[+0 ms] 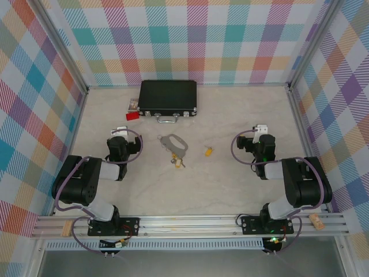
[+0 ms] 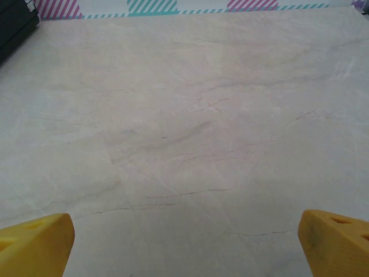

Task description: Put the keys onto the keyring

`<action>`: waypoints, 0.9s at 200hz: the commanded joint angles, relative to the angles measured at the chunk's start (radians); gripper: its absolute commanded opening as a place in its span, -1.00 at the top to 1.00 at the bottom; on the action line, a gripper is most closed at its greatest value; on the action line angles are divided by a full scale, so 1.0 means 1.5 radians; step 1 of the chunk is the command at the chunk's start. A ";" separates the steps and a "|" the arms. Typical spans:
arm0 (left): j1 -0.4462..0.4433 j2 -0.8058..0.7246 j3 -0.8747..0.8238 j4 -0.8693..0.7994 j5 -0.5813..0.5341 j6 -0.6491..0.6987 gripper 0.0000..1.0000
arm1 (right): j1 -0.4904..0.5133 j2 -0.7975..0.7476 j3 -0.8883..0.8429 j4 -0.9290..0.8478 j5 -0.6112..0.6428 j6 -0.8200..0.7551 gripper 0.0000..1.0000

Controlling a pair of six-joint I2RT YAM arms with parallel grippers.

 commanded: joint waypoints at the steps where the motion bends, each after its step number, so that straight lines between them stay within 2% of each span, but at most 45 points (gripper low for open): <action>1: 0.008 0.004 0.013 0.019 0.003 0.007 -0.99 | -0.006 0.009 0.017 0.029 0.010 -0.005 -0.98; 180: 0.009 -0.013 0.015 0.007 0.002 0.009 -0.99 | -0.007 0.006 0.016 0.033 0.020 -0.003 -0.98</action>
